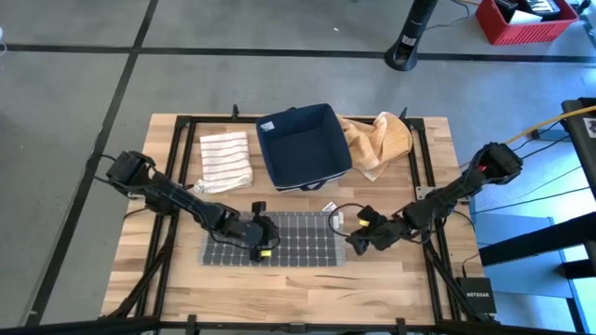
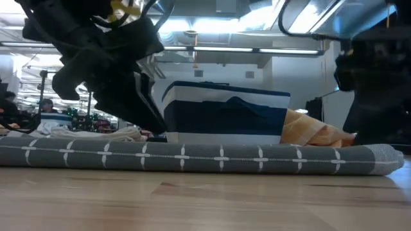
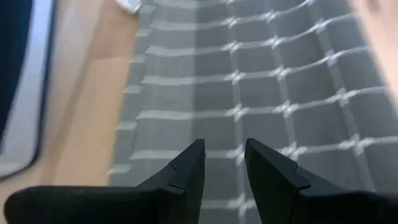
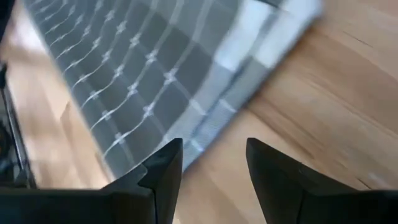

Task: Fold towel
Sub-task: Fold the black towel

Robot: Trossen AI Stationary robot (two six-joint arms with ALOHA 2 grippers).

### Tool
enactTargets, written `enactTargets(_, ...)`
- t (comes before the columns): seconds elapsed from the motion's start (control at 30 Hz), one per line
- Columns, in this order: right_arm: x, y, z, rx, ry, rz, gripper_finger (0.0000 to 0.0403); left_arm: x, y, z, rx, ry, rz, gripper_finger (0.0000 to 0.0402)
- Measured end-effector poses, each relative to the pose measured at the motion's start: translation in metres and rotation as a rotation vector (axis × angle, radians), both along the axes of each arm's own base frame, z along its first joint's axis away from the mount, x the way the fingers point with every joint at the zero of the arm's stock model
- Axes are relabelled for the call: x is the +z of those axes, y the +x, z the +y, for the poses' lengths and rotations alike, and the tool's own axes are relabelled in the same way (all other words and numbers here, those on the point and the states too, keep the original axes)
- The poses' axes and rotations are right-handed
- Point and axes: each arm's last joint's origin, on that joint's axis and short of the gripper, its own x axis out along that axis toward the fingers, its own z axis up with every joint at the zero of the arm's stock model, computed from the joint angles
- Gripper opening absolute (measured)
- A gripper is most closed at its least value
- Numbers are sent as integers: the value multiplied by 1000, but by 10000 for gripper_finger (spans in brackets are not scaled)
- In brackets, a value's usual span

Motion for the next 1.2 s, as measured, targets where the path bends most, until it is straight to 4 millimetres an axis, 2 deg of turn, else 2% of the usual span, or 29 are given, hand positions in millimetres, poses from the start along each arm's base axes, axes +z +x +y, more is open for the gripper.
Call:
enactTargets(0.3,-12,6,2,-35,37,-17,179,-14,15,5,-69,-55,-31,107)
enactTargets(0.47,-18,11,1,-52,90,-2,179,-9,28,9,-69,-114,-167,107)
enactTargets(0.6,-22,14,1,-60,97,-10,179,-19,37,15,-59,-103,-145,107)
enactTargets(0.77,-25,16,2,-71,122,0,180,-34,47,14,-125,-139,-76,107)
enactTargets(1.03,-31,20,0,-88,161,17,236,-40,54,12,-158,-105,-71,107)
enactTargets(1.2,-30,23,1,-110,148,-41,241,-40,55,15,-156,-106,-75,107)
